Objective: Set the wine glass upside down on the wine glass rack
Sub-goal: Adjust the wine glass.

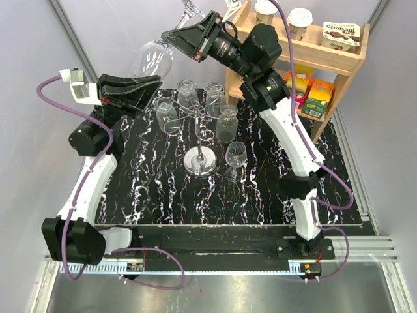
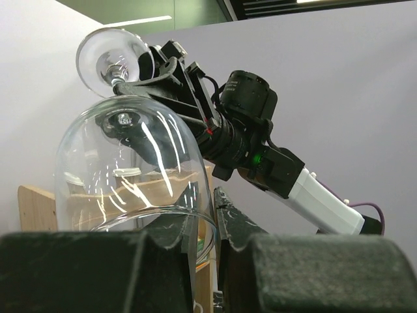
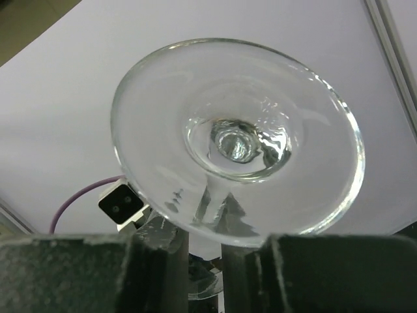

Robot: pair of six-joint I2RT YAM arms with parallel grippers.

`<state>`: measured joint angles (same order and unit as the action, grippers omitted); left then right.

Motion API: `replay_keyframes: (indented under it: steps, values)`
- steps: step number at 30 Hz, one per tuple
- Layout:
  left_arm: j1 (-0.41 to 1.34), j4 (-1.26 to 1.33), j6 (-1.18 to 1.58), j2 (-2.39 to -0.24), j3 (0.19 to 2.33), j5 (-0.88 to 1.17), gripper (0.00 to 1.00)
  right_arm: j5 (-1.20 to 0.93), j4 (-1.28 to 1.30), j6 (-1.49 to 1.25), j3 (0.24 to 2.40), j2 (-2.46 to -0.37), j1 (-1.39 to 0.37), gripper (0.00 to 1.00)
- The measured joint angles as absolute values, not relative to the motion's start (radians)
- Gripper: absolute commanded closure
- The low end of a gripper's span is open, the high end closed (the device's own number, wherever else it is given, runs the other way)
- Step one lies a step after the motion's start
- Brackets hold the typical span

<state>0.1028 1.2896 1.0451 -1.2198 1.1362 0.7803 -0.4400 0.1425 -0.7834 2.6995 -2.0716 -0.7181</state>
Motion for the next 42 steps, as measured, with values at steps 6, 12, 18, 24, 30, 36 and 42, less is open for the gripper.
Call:
replay_keyframes:
  steps: [6,12,18,24,30,36,42]
  values:
    - [0.110,1.317,1.042,-1.219,1.136,0.787,0.97,-0.483,0.108,-0.794,2.716,-2.072,-0.715,1.00]
    - [0.112,1.329,1.040,-1.219,1.137,0.793,0.73,-0.505,0.101,-0.784,2.723,-2.072,-0.714,1.00]
    - [0.121,1.321,1.065,-1.221,1.138,0.839,0.55,-0.545,0.091,-0.719,2.745,-2.074,-0.712,1.00]
    - [0.122,1.317,1.069,-1.227,1.138,0.845,0.46,-0.544,0.103,-0.665,2.755,-2.074,-0.711,1.00]
    - [0.124,1.304,1.077,-1.237,1.138,0.864,0.31,-0.539,0.128,-0.607,2.756,-2.068,-0.699,1.00]
    - [0.130,1.299,1.085,-1.247,1.138,0.910,0.16,-0.543,0.181,-0.568,2.756,-2.050,-0.682,1.00]
    - [0.133,1.281,1.084,-1.247,1.138,0.955,0.07,-0.552,0.220,-0.561,2.756,-2.040,-0.660,1.00]
